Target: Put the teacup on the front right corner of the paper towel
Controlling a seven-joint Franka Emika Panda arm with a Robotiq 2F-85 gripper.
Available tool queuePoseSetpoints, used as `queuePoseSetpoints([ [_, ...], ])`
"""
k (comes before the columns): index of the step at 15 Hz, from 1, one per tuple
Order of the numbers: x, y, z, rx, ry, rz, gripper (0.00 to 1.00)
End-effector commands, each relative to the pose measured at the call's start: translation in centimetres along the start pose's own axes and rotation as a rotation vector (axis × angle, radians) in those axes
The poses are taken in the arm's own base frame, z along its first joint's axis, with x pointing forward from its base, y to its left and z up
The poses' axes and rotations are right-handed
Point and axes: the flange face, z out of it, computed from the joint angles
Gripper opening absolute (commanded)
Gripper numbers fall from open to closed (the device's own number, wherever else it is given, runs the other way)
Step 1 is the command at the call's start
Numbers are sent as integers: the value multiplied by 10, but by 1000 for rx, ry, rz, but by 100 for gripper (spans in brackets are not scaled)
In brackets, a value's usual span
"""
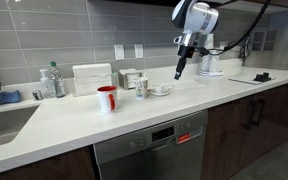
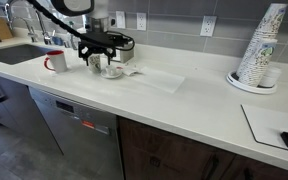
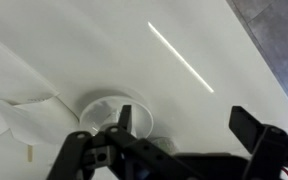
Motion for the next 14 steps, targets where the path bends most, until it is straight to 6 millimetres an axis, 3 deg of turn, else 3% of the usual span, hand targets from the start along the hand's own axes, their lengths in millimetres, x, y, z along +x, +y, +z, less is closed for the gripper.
queuePoseSetpoints([
  [1, 0, 26, 19, 17, 29, -82, 100],
  [7, 3, 51, 43, 4, 35, -122, 99],
  [11, 10, 62, 55, -22, 61, -102, 82],
  [12, 12, 64, 59, -27, 66, -100, 81],
  [13, 14, 66, 61, -30, 70, -98, 72],
  [14, 15, 67, 64, -28, 75, -96, 72],
])
